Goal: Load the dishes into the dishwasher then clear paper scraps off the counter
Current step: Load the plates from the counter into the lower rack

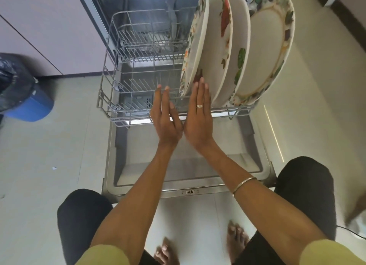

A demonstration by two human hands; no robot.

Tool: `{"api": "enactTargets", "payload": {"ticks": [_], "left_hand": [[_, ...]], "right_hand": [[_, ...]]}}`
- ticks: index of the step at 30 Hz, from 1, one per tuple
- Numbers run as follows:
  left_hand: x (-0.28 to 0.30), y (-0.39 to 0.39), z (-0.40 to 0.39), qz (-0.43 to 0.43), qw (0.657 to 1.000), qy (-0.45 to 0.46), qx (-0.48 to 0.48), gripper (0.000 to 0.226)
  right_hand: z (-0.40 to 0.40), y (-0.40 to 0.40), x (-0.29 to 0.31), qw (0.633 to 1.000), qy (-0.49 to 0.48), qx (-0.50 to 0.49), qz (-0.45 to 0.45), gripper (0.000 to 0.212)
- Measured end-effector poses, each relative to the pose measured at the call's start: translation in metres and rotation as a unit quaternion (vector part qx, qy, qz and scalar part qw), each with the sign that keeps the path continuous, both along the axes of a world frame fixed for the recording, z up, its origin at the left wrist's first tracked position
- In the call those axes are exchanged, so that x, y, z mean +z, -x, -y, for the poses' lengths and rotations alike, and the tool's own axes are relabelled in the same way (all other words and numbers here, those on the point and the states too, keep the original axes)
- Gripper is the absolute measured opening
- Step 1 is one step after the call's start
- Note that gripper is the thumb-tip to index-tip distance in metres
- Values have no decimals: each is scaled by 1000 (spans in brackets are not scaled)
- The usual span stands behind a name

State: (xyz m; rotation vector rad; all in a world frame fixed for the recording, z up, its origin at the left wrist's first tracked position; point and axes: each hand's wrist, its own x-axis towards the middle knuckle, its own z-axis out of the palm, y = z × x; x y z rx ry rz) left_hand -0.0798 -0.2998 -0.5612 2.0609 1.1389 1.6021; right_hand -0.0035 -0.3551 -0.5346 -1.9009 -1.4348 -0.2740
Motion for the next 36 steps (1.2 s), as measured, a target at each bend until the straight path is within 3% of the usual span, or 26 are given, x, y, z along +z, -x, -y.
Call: {"api": "enactTargets", "payload": {"ticks": [21, 36], "left_hand": [[23, -8, -58, -91, 993, 36, -60, 49], [31, -26, -115, -261, 963, 66, -21, 54]], "right_hand": [[-53, -15, 31, 988, 140, -57, 38, 59], [-110, -37, 41, 972, 216, -65, 65, 70]]}}
